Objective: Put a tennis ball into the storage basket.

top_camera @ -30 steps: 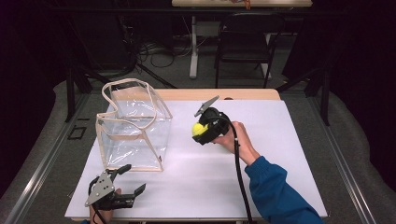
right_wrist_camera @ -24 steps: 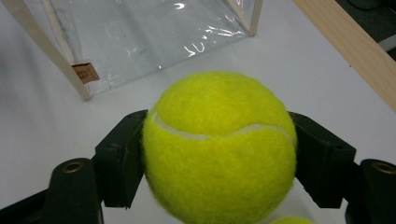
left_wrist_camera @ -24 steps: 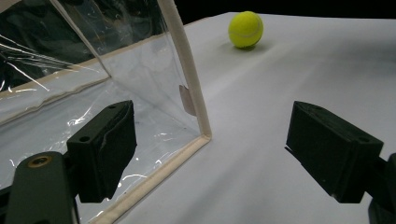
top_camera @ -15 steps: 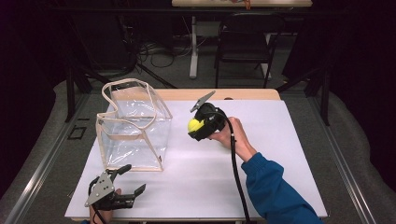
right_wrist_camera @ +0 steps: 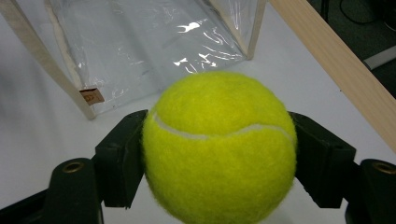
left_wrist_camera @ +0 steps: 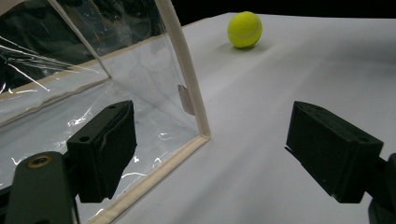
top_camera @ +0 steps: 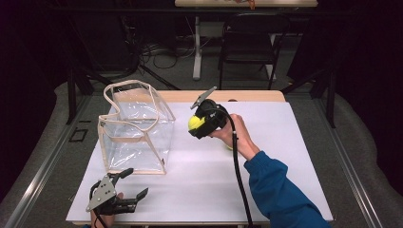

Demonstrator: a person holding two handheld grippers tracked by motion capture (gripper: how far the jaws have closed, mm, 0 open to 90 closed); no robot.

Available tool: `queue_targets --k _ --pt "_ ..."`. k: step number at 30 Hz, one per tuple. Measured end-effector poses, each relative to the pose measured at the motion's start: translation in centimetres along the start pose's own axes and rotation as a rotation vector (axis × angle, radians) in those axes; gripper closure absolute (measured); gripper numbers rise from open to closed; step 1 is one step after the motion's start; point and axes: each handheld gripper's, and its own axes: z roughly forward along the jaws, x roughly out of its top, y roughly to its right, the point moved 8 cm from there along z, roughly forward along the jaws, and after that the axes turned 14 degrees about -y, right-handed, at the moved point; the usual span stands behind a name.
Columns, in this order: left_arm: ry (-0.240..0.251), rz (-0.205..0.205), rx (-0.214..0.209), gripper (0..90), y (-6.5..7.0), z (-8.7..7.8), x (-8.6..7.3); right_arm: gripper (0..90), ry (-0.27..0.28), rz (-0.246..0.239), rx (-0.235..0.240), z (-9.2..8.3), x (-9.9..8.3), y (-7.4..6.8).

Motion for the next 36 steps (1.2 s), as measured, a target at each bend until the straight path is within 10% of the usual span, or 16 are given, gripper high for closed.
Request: queue_targets --k 36 --pt "-0.003 0.005 -0.003 15.9 0.0 0.3 0.0 26.1 0.038 -0.019 -0.007 -1.5 3.0 0.3"
